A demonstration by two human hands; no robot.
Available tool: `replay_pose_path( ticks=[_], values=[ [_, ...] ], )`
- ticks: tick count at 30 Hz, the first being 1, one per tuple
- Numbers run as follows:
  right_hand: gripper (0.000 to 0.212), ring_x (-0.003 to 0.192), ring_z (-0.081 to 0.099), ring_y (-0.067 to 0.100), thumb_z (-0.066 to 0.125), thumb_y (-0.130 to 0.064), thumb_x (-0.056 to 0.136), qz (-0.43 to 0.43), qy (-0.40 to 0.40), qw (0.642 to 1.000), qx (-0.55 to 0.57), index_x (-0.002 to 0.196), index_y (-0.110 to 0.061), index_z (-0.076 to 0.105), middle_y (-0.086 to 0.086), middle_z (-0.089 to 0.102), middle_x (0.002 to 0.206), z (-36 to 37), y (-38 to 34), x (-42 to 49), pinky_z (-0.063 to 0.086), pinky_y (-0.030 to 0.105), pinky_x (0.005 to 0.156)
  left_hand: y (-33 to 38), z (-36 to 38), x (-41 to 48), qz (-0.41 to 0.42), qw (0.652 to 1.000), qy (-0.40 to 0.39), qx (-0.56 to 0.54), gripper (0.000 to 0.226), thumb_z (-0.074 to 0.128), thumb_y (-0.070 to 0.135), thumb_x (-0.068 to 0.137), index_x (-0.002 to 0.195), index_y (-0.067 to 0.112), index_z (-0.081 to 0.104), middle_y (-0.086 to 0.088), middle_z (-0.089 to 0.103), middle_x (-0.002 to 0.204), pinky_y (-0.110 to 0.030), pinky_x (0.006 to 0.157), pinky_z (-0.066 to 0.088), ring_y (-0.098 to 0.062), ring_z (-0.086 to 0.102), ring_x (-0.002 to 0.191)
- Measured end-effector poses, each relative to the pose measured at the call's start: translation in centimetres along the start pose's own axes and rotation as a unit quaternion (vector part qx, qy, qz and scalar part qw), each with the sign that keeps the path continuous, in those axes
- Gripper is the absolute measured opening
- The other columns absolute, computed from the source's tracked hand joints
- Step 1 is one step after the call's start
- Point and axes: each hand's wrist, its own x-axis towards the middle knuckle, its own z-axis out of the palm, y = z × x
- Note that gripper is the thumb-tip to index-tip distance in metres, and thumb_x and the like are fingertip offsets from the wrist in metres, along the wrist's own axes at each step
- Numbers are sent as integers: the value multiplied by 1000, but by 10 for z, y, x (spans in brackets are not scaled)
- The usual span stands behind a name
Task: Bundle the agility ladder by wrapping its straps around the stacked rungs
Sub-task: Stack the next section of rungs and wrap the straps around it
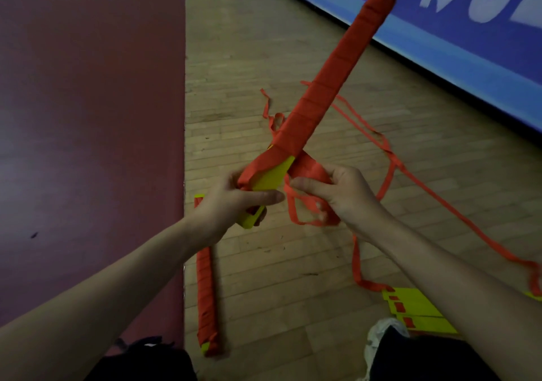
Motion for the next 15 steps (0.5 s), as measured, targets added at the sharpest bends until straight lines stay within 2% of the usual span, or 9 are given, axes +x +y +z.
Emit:
replay_pose_path(
  ticks=[3,7,10,12,13,14,15],
  values=[
    [36,37,46,12,78,-35,76,-46,28,994,-99,86,-1,68,-5,50,45,4,-3,0,35,20,34,-3,6,1,-15,999,41,27,29,77,6,77,103,9,62,-9,56,71,-28,47,45,-19,54,52],
    [46,33,44,8,75,-39,78,-66,50,988,-131,71,3,60,-6,47,41,12,-4,1,33,16,36,-7,12,2,-27,996,56,70,30,77,7,78,102,8,59,-5,54,64,-27,45,44,-16,53,51],
    [46,30,43,5,68,-44,83,-31,64,990,-119,59,-7,53,-8,44,37,16,-7,-1,33,14,37,-10,17,2,-10,975,92,203,33,78,19,80,101,11,54,-3,58,68,-33,49,49,-18,55,55],
    [49,29,42,4,64,-49,85,-3,75,990,-117,54,-13,49,-9,42,33,19,-10,-1,33,13,37,-12,20,2,17,925,117,361,37,73,32,83,106,16,49,1,59,80,-41,62,53,-21,58,69],
    [51,29,41,4,62,-53,85,10,82,990,-114,52,-16,48,-9,41,33,21,-11,-1,33,13,37,-14,23,1,37,882,126,453,38,68,37,87,110,17,46,1,59,87,-42,66,52,-23,60,75],
    [53,30,40,4,61,-56,84,22,89,990,-108,49,-17,48,-9,41,32,22,-12,0,32,13,38,-15,26,0,69,830,137,536,37,60,39,92,115,15,43,-1,59,92,-41,63,50,-24,62,78],
    [53,30,40,3,61,-58,83,31,93,990,-100,49,-18,50,-9,42,32,23,-12,1,32,14,39,-17,30,-1,110,781,150,595,35,55,39,95,117,13,43,-2,59,92,-38,55,46,-24,63,76]
  ],
)
